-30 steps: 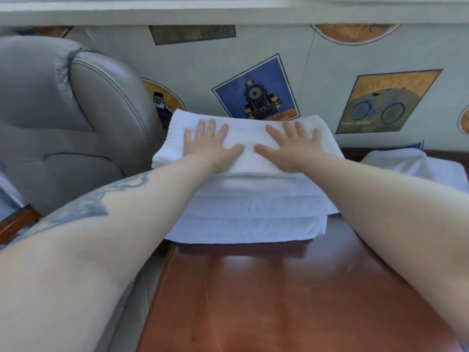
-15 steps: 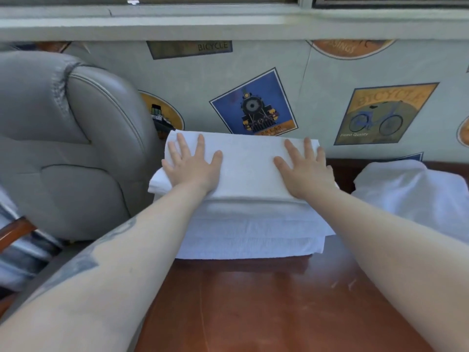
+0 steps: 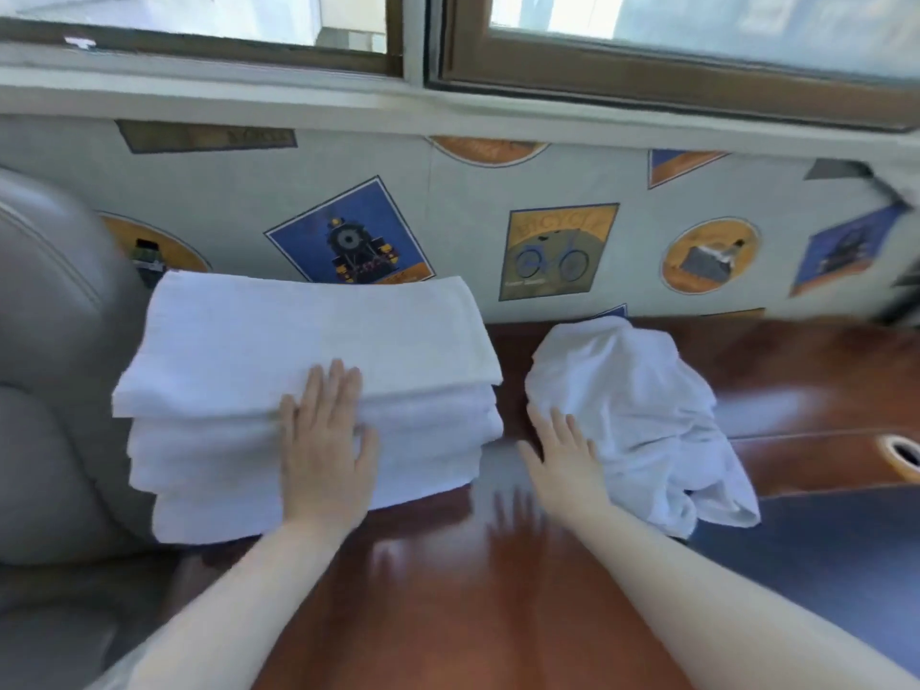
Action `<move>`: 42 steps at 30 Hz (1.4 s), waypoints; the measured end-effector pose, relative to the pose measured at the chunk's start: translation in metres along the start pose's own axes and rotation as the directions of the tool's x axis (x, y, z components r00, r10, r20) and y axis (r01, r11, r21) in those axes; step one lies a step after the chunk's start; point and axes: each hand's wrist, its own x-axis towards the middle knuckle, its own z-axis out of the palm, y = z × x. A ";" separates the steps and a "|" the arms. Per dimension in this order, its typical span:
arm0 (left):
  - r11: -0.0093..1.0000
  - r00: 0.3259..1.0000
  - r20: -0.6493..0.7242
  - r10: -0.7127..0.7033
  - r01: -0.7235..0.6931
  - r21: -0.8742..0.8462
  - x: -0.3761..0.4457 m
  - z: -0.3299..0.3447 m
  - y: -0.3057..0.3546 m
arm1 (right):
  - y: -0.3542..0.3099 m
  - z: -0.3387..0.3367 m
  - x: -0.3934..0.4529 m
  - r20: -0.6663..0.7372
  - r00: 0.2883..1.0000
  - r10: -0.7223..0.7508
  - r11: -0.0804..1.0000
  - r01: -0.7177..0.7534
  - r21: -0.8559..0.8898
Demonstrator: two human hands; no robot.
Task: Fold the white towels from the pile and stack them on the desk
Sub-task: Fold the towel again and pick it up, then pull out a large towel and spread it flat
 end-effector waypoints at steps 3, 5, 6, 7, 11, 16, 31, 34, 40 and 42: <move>0.998 0.965 0.260 0.037 -0.021 -0.065 -0.063 0.043 0.074 | 0.040 -0.001 -0.027 0.066 0.997 0.047 0.996 -0.043 -0.074; 0.999 0.905 0.425 0.001 0.016 -0.037 -0.083 0.067 0.112 | 0.064 -0.009 -0.037 0.062 0.994 0.088 0.992 -0.082 -0.093; 0.999 0.874 0.486 -0.006 0.022 -0.026 -0.089 0.076 0.128 | 0.076 -0.013 -0.040 0.064 0.992 0.108 0.989 -0.101 -0.104; 0.999 0.843 0.538 -0.005 0.025 -0.029 -0.092 0.085 0.143 | 0.088 -0.015 -0.042 0.077 0.988 0.131 0.985 -0.122 -0.118; 0.996 0.795 0.606 -0.012 0.061 -0.059 -0.101 0.107 0.188 | 0.132 -0.018 -0.040 0.180 0.947 0.264 0.964 -0.257 -0.063; 0.973 0.793 0.589 -0.156 0.227 -0.047 -0.116 0.128 0.229 | 0.172 -0.016 -0.017 0.380 0.919 0.103 0.900 -0.249 0.357; 0.629 0.631 0.701 -0.331 0.701 -0.335 -0.147 0.122 0.351 | 0.238 -0.043 -0.147 0.204 0.971 -0.127 0.762 -0.036 0.647; 0.554 0.666 0.714 -0.216 0.686 -0.472 -0.172 0.117 0.357 | 0.237 -0.054 -0.163 0.278 0.958 0.071 0.434 -0.281 0.856; 0.553 0.815 0.579 0.019 0.474 -0.685 -0.197 0.094 0.356 | 0.220 -0.125 -0.185 0.395 0.908 -0.137 -0.149 -0.413 0.898; 0.676 0.868 0.497 -0.009 0.371 -0.636 -0.190 0.083 0.358 | 0.213 -0.145 -0.193 0.297 0.946 -0.131 -0.049 -0.306 0.951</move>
